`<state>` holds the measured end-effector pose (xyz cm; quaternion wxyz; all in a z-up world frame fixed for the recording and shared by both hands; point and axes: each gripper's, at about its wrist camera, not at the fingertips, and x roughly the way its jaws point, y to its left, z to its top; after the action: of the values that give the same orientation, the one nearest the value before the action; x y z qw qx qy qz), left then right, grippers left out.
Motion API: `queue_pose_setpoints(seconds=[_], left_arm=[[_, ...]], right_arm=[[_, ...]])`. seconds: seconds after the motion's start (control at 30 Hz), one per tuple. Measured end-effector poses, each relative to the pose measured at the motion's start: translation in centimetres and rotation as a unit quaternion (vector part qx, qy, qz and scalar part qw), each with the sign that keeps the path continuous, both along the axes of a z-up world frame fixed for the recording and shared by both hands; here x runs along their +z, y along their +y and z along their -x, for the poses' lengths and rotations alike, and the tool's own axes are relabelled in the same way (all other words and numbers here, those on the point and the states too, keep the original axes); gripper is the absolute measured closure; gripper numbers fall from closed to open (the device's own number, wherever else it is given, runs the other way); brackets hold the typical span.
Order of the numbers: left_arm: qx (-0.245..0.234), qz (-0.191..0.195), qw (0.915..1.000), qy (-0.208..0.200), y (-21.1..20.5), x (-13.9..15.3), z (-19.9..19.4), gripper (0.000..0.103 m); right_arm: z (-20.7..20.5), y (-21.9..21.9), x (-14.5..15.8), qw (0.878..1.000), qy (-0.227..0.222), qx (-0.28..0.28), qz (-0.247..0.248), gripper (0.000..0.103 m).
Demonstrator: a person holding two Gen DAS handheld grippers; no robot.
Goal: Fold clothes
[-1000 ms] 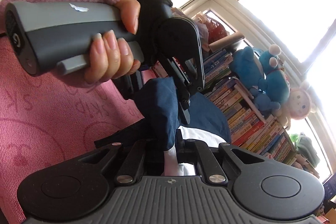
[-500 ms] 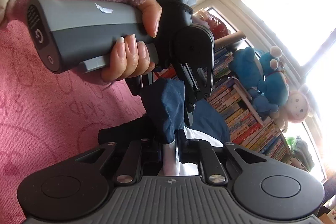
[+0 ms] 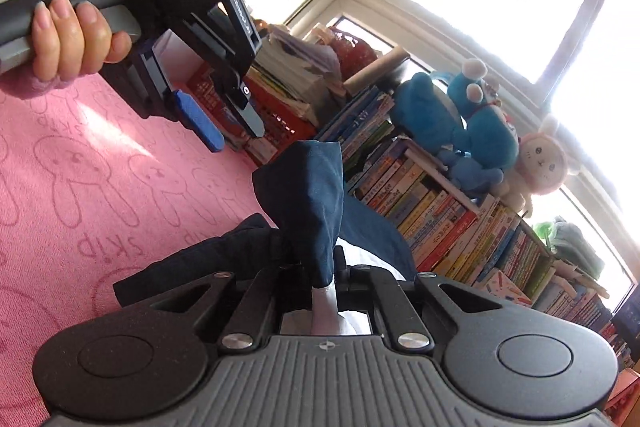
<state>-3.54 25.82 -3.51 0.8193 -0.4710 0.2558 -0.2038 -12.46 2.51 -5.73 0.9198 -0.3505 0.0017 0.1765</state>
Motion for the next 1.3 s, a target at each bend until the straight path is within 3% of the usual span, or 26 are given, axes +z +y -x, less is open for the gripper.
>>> queue_pose_setpoints(seconds=[0.1,0.2,0.27,0.33,0.4,0.43,0.47,0.53,0.57,0.67,0.77,0.87,0.9,0.93,1.0,1.03,1.07,1.1,1.13,1.2,1.23,1.3], left_arm=[[-0.058,0.049,0.9971,0.012,-1.4,-1.0,-1.2,0.040],[-0.070,0.022,0.9962,0.047,-3.1,-1.9,-3.9,0.032],[-0.076,0.000,0.9946,0.071,-4.3,-2.5,-5.8,0.032],[-0.068,-0.025,0.9951,0.067,-4.9,-1.9,-7.6,0.032],[-0.048,-0.070,0.9951,0.051,-5.3,-0.6,-9.3,0.039],[-0.036,-0.102,0.9930,0.048,-5.5,0.0,-10.2,0.051],[-0.024,-0.136,0.9893,0.047,-5.8,0.7,-11.0,0.054],[-0.017,-0.176,0.9835,0.040,-6.2,1.2,-12.2,0.074],[-0.015,-0.193,0.9804,0.036,-6.4,1.4,-12.7,0.077],[-0.006,-0.220,0.9752,0.024,-6.3,1.5,-13.4,0.079],[0.012,-0.197,0.9797,0.032,-5.1,1.0,-13.9,0.078],[0.057,-0.217,0.9739,0.036,-4.2,1.0,-13.9,0.072],[0.077,-0.232,0.9688,0.038,-3.9,1.1,-13.9,0.071],[0.117,-0.279,0.9518,0.048,-3.8,1.3,-13.9,0.072],[0.199,-0.383,0.8992,0.074,-3.8,1.8,-13.9,0.076],[0.216,-0.397,0.8893,0.071,-3.5,2.2,-13.4,0.076],[0.229,-0.401,0.8850,0.062,-3.1,2.7,-12.7,0.076],[0.216,-0.380,0.8988,0.031,-2.7,3.5,-11.6,0.076],[0.191,-0.378,0.9057,-0.006,-3.3,4.6,-10.5,0.076],[0.139,-0.388,0.9078,-0.079,-5.1,6.8,-8.5,0.075],[0.109,-0.411,0.8993,-0.104,-6.8,7.2,-8.0,0.073],[0.047,-0.465,0.8717,-0.148,-10.6,7.7,-7.2,0.070]], right_arm=[[0.1,-0.2,-0.1,1.000,0.002,0.009,0.008,0.096],[0.4,-0.2,-0.8,0.999,0.002,0.021,0.028,0.096],[0.6,-0.1,-1.3,0.999,0.001,0.027,0.041,0.096],[0.6,-0.1,-1.7,0.998,0.003,0.031,0.046,0.096],[0.5,0.0,-2.0,0.998,0.007,0.033,0.050,0.096],[0.5,0.1,-2.1,0.998,0.011,0.034,0.051,0.096],[0.4,0.2,-2.3,0.998,0.014,0.035,0.053,0.096],[0.4,0.5,-2.6,0.997,0.020,0.039,0.061,0.096],[0.4,0.6,-2.8,0.997,0.021,0.040,0.065,0.097],[0.4,1.0,-3.0,0.995,0.028,0.047,0.080,0.097],[0.6,1.4,-3.3,0.994,0.028,0.054,0.093,0.097],[0.7,1.6,-3.5,0.993,0.028,0.057,0.100,0.097],[0.8,1.7,-3.5,0.993,0.027,0.057,0.101,0.097],[0.8,1.7,-3.5,0.993,0.027,0.057,0.101,0.097],[1.0,1.8,-3.6,0.993,0.026,0.056,0.103,0.097],[1.0,1.9,-3.6,0.993,0.025,0.056,0.103,0.097],[1.0,1.9,-3.6,0.993,0.025,0.056,0.104,0.097],[1.1,1.9,-3.6,0.993,0.025,0.056,0.106,0.097],[1.2,2.0,-3.6,0.992,0.024,0.056,0.107,0.097],[1.3,2.2,-3.7,0.992,0.024,0.057,0.114,0.097],[1.3,2.2,-3.8,0.991,0.023,0.057,0.117,0.097],[1.4,2.3,-3.9,0.991,0.022,0.058,0.122,0.097]])
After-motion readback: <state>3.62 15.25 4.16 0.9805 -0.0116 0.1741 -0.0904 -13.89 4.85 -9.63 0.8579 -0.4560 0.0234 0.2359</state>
